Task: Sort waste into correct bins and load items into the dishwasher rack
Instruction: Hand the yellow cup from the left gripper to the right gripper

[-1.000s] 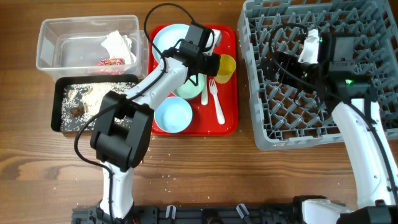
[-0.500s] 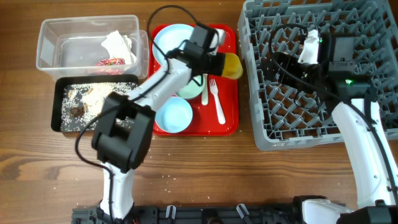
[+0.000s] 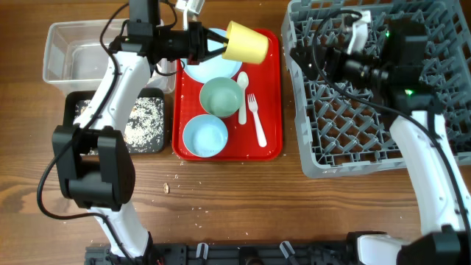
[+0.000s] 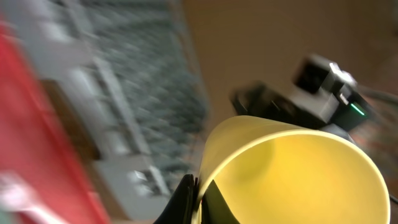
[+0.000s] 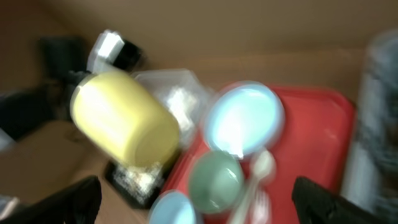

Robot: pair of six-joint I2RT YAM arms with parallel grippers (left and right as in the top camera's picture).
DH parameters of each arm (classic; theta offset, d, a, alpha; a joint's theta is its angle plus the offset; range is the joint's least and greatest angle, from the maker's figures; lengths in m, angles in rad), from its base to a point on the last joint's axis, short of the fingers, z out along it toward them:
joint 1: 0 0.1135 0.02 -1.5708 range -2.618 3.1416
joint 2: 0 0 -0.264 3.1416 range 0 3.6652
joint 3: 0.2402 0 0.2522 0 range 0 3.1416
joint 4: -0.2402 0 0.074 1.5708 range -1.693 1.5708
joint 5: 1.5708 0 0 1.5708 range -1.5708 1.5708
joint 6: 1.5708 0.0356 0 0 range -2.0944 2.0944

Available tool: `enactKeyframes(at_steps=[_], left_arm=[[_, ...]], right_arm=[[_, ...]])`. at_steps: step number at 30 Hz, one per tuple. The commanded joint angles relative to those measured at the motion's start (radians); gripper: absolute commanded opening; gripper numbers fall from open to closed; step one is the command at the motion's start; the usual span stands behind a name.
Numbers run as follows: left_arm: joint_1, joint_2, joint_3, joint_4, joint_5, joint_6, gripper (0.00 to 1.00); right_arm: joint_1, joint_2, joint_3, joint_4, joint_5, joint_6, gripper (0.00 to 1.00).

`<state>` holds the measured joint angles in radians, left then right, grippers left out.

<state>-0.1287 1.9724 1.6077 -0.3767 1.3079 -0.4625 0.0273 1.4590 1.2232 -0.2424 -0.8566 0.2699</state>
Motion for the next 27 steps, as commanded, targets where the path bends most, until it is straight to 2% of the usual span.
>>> enactKeyframes(at_steps=[1, 16, 19, 23, 27], left_arm=[[-0.034, -0.013, 0.010, 0.008, 0.241, -0.016, 0.04], [-0.045, -0.013, 0.010, 0.030, 0.251, -0.017, 0.04], [-0.045, -0.013, 0.010, 0.030, 0.251, -0.017, 0.04], [-0.045, -0.013, 0.010, 0.029, 0.243, -0.017, 0.04], [-0.045, -0.013, 0.010, 0.029, 0.217, -0.017, 0.22]], right_arm=[[0.043, 0.067, 0.013, 0.126, -0.250, 0.065, 1.00], [0.155, 0.121, 0.013, 0.201, -0.320, 0.074, 1.00], [0.155, 0.121, 0.013, 0.205, -0.320, 0.075, 0.88], [0.155, 0.121, 0.013, 0.205, -0.320, 0.088, 0.65], [0.155, 0.121, 0.013, 0.205, -0.319, 0.097, 0.59]])
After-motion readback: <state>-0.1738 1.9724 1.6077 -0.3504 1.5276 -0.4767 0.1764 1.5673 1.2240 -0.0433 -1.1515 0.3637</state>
